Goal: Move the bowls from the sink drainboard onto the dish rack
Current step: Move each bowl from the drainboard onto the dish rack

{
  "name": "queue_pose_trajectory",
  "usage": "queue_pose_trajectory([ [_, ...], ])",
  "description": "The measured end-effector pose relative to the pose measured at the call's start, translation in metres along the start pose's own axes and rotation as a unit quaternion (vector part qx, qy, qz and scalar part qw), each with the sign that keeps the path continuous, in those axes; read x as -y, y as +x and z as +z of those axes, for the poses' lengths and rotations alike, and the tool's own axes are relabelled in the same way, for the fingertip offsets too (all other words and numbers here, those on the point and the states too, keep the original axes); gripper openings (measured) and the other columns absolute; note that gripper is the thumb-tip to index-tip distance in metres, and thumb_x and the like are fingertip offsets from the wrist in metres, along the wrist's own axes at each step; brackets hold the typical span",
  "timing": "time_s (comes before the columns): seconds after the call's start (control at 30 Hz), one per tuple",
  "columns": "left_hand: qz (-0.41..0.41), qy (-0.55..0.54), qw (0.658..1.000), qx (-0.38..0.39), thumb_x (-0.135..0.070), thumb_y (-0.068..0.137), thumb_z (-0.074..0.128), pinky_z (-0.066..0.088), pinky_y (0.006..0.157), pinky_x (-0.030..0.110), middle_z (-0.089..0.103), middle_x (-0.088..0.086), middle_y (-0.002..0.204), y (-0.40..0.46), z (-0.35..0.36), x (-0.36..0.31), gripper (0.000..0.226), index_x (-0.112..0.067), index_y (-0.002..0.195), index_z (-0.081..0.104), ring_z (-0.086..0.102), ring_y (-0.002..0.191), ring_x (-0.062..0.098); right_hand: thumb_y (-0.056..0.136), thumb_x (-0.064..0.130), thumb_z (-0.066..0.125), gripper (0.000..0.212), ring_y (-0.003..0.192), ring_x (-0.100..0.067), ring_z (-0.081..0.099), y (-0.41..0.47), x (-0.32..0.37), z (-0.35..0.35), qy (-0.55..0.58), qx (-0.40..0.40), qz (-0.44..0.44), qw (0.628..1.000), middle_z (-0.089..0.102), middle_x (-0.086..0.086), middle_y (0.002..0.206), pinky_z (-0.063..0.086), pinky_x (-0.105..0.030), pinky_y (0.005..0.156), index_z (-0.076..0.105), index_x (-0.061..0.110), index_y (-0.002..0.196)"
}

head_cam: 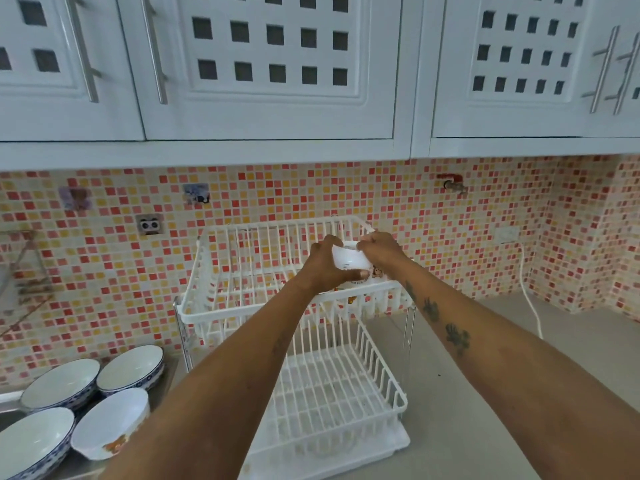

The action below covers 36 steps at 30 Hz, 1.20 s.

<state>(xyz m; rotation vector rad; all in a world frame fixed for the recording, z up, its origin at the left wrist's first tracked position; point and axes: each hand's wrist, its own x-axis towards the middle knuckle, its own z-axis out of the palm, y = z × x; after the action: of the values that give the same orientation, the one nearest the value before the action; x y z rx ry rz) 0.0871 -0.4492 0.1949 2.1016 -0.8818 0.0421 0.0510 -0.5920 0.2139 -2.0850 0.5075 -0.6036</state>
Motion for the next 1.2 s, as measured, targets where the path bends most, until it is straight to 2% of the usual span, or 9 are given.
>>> queue_pose_trajectory([
  [0.33, -0.011, 0.017, 1.000, 0.010, -0.039, 0.070, 0.084, 0.041, 0.091, 0.029, 0.036, 0.013, 0.139, -0.002, 0.005, -0.001, 0.084, -0.017, 0.136, 0.037, 0.047, 0.121, 0.029, 0.093, 0.023, 0.050, 0.036, 0.111, -0.027, 0.059, 0.003, -0.006, 0.003, -0.056, 0.008, -0.002, 0.998, 0.057, -0.010, 0.135, 0.047, -0.030, 0.078, 0.059, 0.009, 0.125],
  [0.47, -0.029, 0.017, 0.999, 0.040, -0.040, 0.074, 0.081, 0.039, 0.107, 0.040, 0.024, 0.013, 0.152, -0.008, 0.000, -0.010, 0.098, -0.019, 0.149, 0.021, 0.036, 0.137, 0.033, 0.093, 0.022, 0.055, 0.031, 0.115, -0.030, 0.058, -0.002, -0.008, 0.000, -0.089, -0.080, -0.052, 0.991, 0.058, -0.015, 0.132, 0.043, -0.028, 0.083, 0.065, 0.004, 0.116],
  [0.57, -0.057, -0.046, 0.997, 0.002, -0.044, 0.080, 0.075, 0.033, 0.113, 0.044, 0.010, 0.013, 0.160, -0.012, -0.024, -0.014, 0.103, -0.018, 0.154, 0.008, 0.026, 0.145, 0.034, 0.094, 0.020, 0.053, 0.027, 0.119, -0.030, 0.052, -0.012, 0.001, 0.000, -0.073, -0.153, -0.135, 0.976, 0.053, -0.017, 0.131, 0.038, -0.027, 0.092, 0.065, 0.002, 0.110],
  [0.7, -0.055, -0.074, 0.992, -0.086, -0.046, 0.089, 0.062, 0.041, 0.102, 0.037, 0.020, 0.015, 0.156, -0.022, -0.074, -0.006, 0.081, -0.012, 0.151, 0.020, 0.037, 0.138, 0.034, 0.096, 0.017, 0.046, 0.022, 0.101, -0.027, 0.052, -0.029, 0.036, 0.023, 0.009, -0.183, -0.214, 0.960, 0.055, -0.021, 0.116, 0.034, -0.026, 0.079, 0.060, 0.000, 0.094],
  [0.77, -0.062, -0.111, 0.980, -0.150, -0.042, 0.094, 0.056, 0.044, 0.089, 0.029, 0.031, 0.014, 0.152, -0.033, -0.095, 0.005, 0.066, -0.009, 0.145, 0.031, 0.050, 0.124, 0.029, 0.095, 0.015, 0.043, 0.019, 0.085, -0.021, 0.046, -0.041, 0.066, 0.048, 0.042, -0.172, -0.253, 0.951, 0.053, -0.019, 0.100, 0.031, -0.026, 0.073, 0.054, 0.004, 0.084],
  [0.9, -0.065, -0.120, 0.939, -0.315, -0.032, 0.098, 0.051, 0.045, 0.096, 0.036, 0.056, 0.013, 0.128, -0.069, -0.140, 0.043, 0.037, -0.004, 0.122, 0.053, 0.055, 0.114, 0.024, 0.093, 0.009, 0.042, 0.021, 0.071, -0.019, 0.043, -0.082, 0.136, 0.110, 0.131, -0.141, -0.359, 0.913, 0.047, -0.013, 0.077, 0.030, -0.019, 0.061, 0.044, 0.007, 0.072],
  [1.03, -0.109, -0.126, 0.890, -0.424, -0.022, 0.100, 0.044, 0.039, 0.064, 0.029, 0.052, -0.001, 0.078, -0.120, -0.192, 0.096, 0.019, -0.008, 0.089, 0.049, 0.046, 0.068, 0.009, 0.093, 0.009, 0.044, 0.028, 0.066, -0.025, 0.052, -0.125, 0.187, 0.184, 0.212, -0.055, -0.409, 0.886, 0.059, -0.021, 0.076, 0.036, -0.024, 0.062, 0.056, -0.008, 0.074],
  [1.1, -0.159, -0.127, 0.869, -0.450, -0.023, 0.101, 0.040, 0.037, 0.065, 0.028, 0.050, -0.003, 0.076, -0.145, -0.217, 0.127, 0.021, -0.007, 0.089, 0.048, 0.046, 0.068, 0.011, 0.093, 0.009, 0.044, 0.028, 0.063, -0.028, 0.051, -0.147, 0.201, 0.220, 0.236, 0.001, -0.413, 0.880, 0.057, -0.022, 0.071, 0.037, -0.032, 0.059, 0.053, -0.008, 0.072],
  [1.2, -0.240, -0.136, 0.843, -0.461, -0.028, 0.098, 0.037, 0.047, 0.082, 0.045, 0.065, 0.022, 0.104, -0.181, -0.244, 0.187, 0.040, 0.005, 0.105, 0.058, 0.061, 0.097, 0.037, 0.092, 0.012, 0.044, 0.030, 0.067, -0.038, 0.054, -0.169, 0.204, 0.280, 0.241, 0.096, -0.379, 0.888, 0.060, -0.028, 0.077, 0.042, -0.037, 0.059, 0.051, -0.011, 0.073],
])
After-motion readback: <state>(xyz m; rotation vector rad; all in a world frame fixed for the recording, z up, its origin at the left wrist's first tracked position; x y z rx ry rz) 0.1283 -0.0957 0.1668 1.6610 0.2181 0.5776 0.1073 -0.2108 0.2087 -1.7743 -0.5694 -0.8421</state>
